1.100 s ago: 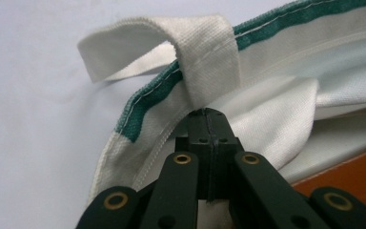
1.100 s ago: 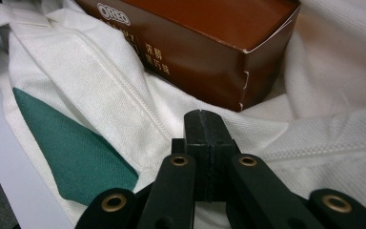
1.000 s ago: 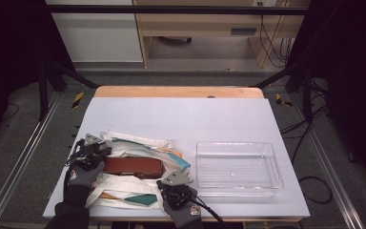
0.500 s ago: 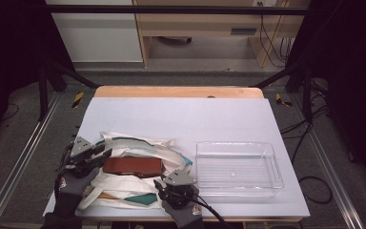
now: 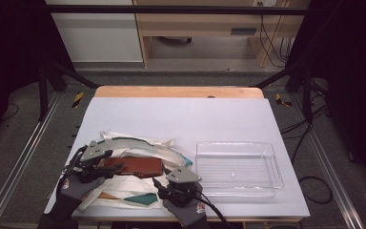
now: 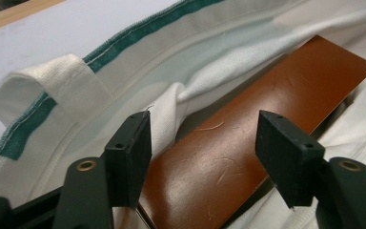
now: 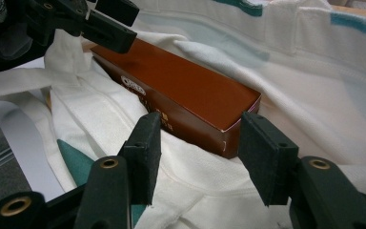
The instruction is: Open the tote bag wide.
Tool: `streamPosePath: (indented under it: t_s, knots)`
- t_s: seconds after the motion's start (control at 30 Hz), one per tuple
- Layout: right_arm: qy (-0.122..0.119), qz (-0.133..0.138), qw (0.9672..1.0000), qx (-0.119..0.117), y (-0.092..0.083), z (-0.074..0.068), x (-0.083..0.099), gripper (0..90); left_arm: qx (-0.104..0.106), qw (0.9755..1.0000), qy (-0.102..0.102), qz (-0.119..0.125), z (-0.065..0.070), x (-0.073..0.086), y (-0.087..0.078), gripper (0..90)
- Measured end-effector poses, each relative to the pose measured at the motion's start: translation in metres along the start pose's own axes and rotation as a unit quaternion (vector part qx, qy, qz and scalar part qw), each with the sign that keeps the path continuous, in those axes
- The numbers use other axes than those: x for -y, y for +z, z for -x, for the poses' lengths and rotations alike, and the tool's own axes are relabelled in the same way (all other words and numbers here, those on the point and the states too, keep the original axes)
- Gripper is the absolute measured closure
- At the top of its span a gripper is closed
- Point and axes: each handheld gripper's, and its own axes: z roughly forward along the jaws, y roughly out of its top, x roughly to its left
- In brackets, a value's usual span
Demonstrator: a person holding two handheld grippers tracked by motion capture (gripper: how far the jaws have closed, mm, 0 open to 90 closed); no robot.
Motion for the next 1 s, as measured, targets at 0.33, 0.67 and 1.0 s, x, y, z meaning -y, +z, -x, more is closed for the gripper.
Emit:
streamPosePath:
  t_s: [0.33, 0.67, 1.0]
  knots:
    - [-0.006, -0.010, 0.9999, -0.003, -0.001, 0.001, 0.001, 48.0, 0.025, 0.9995, 0.014, -0.013, 0.000, 0.002, 0.008, 27.8]
    - [-0.005, -0.019, 0.9998, -0.008, 0.002, 0.001, 0.003, 47.0, 0.033, 0.9987, 0.029, -0.024, -0.004, 0.007, 0.004, 20.4]
    - [-0.006, -0.021, 0.9998, -0.004, 0.002, 0.003, 0.005, 44.9, 0.040, 0.9986, 0.027, -0.020, -0.011, 0.009, 0.003, 18.7]
